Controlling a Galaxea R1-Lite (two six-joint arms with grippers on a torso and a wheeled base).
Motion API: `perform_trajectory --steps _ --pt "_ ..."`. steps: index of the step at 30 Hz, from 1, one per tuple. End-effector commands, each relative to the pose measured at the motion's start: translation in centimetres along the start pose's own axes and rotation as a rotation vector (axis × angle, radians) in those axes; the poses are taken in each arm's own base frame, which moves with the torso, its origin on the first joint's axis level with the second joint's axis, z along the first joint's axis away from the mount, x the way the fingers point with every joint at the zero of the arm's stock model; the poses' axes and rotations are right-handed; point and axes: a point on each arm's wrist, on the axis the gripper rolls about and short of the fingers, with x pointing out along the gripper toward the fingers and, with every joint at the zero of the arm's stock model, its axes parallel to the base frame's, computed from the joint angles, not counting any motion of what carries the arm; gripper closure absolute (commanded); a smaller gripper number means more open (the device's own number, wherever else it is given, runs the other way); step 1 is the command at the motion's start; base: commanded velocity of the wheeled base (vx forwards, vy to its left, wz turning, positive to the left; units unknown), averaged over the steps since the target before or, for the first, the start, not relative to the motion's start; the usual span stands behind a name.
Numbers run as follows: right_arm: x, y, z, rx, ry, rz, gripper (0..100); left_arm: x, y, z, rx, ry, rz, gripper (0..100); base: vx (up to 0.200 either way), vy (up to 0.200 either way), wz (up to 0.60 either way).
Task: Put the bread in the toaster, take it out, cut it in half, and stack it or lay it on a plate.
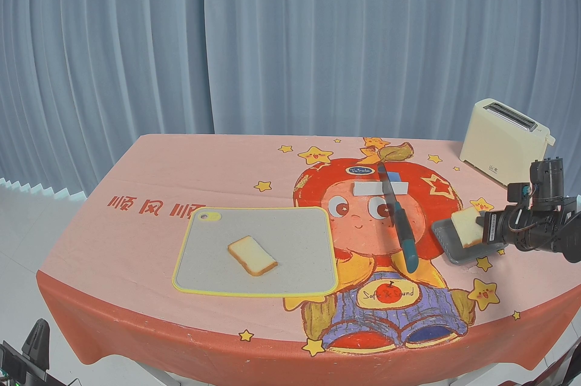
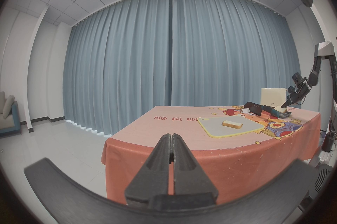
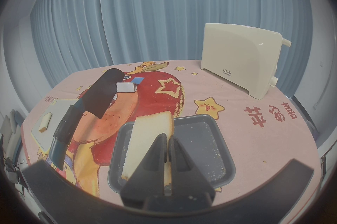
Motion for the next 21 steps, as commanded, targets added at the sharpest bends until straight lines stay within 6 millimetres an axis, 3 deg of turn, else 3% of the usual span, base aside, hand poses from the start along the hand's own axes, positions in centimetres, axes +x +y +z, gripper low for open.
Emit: perform_trajectory --steps 1,17,18,21 --pt "0.39 -0.15 -0.13 0.003 0.013 -0.005 100 0.13 0.00 -0.49 0.000 0.017 0.001 100 0.000 0.000 0.00" --pt "0.49 -0.61 -0.39 -0.003 0.026 -0.021 100 0.13 0.00 -0.49 0.000 0.017 0.001 100 0.000 0.000 0.00" --pt "0.49 -0.61 -0.39 -0.005 0.026 -0.021 0 0.13 0.00 -0.48 0.000 0.016 0.001 100 0.000 0.000 0.00" --pt "0.54 -0.68 -0.26 -0.001 0.021 -0.023 0 0.13 0.00 -0.49 0.000 0.017 0.001 100 0.000 0.000 0.00"
